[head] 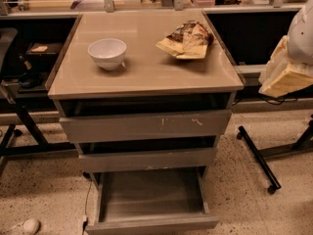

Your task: Close bottom drawer

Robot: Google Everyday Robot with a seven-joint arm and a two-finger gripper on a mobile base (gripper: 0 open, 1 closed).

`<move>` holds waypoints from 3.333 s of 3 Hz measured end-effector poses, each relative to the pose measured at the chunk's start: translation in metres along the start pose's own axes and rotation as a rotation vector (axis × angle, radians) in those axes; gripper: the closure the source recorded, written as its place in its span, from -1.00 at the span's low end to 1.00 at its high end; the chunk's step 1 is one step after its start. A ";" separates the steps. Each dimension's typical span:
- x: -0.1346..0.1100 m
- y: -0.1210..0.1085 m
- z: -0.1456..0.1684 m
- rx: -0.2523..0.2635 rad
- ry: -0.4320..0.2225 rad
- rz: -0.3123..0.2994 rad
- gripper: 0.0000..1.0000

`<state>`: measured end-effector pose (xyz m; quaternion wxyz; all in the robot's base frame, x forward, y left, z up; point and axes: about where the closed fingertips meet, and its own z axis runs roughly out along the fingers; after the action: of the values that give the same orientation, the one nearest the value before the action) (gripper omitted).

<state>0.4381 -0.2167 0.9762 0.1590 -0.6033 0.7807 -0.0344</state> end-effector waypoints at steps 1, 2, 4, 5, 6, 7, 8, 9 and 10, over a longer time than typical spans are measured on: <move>0.000 0.000 0.000 0.000 0.000 0.000 0.77; 0.003 0.015 0.017 -0.020 -0.005 0.023 1.00; -0.022 0.099 0.091 -0.064 -0.057 -0.006 1.00; -0.012 0.126 0.120 -0.130 -0.023 -0.013 1.00; -0.012 0.126 0.120 -0.131 -0.023 -0.013 1.00; -0.012 0.138 0.152 -0.166 -0.052 -0.006 1.00; -0.013 0.170 0.238 -0.258 -0.053 0.017 1.00; -0.012 0.214 0.366 -0.385 -0.053 0.099 1.00; -0.012 0.214 0.366 -0.385 -0.053 0.099 1.00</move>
Offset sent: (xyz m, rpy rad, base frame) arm -0.0272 0.0079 -0.0645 0.0452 0.0834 -0.0472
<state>0.3475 -0.0967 0.5790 0.0629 -0.5841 0.7972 0.1392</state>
